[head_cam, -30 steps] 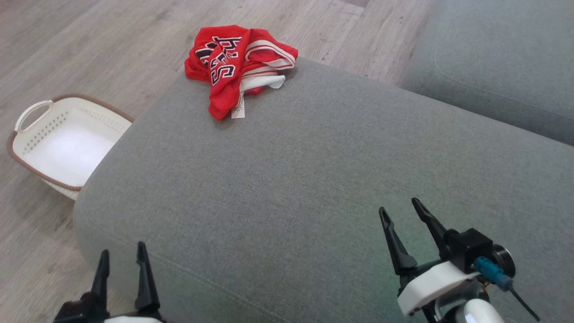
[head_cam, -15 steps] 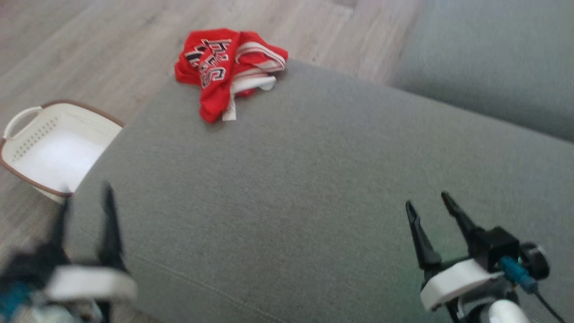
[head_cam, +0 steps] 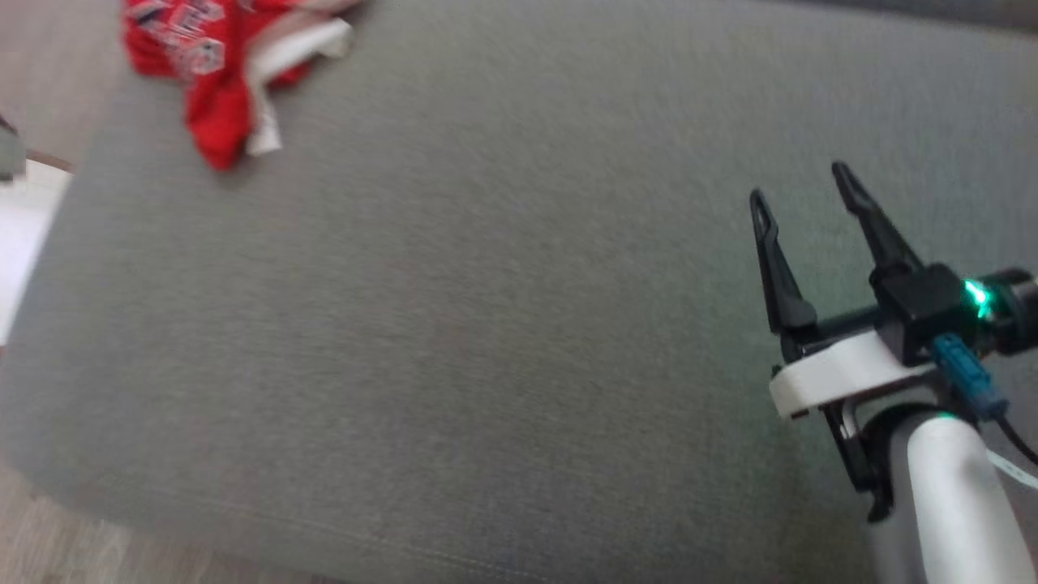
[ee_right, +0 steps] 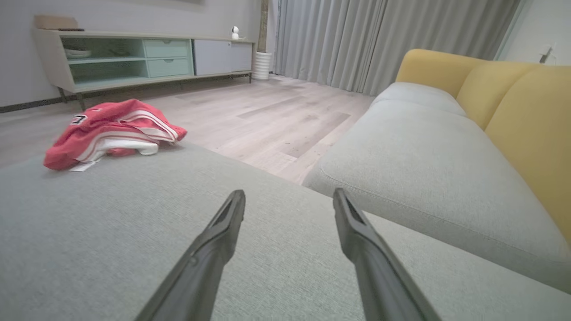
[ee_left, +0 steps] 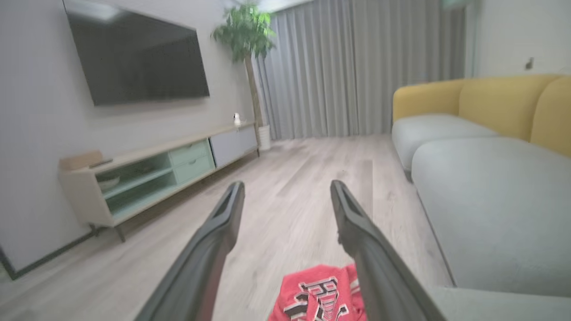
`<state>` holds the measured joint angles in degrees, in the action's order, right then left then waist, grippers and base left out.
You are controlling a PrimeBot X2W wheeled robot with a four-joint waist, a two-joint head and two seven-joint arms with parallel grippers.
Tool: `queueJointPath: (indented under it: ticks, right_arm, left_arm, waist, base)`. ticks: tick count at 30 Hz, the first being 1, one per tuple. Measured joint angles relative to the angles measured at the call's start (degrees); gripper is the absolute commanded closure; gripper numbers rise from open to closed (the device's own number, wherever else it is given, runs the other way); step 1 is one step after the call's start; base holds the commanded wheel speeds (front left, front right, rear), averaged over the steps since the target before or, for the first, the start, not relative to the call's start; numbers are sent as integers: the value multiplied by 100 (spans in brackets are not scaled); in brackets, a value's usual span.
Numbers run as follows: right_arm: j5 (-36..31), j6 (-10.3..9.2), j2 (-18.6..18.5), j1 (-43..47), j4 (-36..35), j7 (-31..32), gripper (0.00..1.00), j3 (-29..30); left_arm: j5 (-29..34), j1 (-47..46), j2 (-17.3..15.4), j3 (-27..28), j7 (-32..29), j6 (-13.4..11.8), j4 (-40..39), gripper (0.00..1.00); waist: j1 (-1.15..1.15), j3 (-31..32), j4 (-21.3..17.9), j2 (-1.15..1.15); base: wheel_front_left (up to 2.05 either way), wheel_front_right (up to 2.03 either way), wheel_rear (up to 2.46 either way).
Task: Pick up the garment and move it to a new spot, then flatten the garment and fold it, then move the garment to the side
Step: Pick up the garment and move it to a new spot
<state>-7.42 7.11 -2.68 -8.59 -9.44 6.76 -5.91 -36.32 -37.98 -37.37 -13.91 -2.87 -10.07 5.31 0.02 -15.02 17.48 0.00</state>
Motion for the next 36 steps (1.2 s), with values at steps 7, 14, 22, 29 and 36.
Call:
queueJointPath:
  ticks: [7, 14, 22, 29, 36]
  right_arm:
    - [-166, 0, -12, -175, -336, 158, 0, -38]
    - [-271, 0, -36, -300, -566, 290, 0, -38]
    - [-276, 0, -76, -335, -582, 282, 0, -12]
    - [-196, 0, -75, -410, -265, 55, 0, 68]
    - [177, 0, -69, -331, 286, -271, 0, 140]
  left_arm:
    - [-91, -904, 449, -388, -282, 399, 1804, 0]
    - [-256, -1048, 812, -539, -436, 612, 3156, 0]
    - [-260, -1421, 1015, -627, -302, 789, 4094, 95]
    - [-240, -1650, 1054, -711, 42, 1166, 4301, 100]
    - [-14, -1839, 1009, -1046, -11, 1416, 3938, 100]
  waist:
    - [0, -918, -427, 0]
    - [-1, -1691, -685, 0]
    - [-2, -2015, -765, 0]
    - [-2, -1638, -785, 0]
    - [-3, -864, -893, 0]
  base:
    - [0, 0, 0]
    - [0, 0, 0]
    - [0, 0, 0]
    - [0, 0, 0]
    - [0, 0, 0]
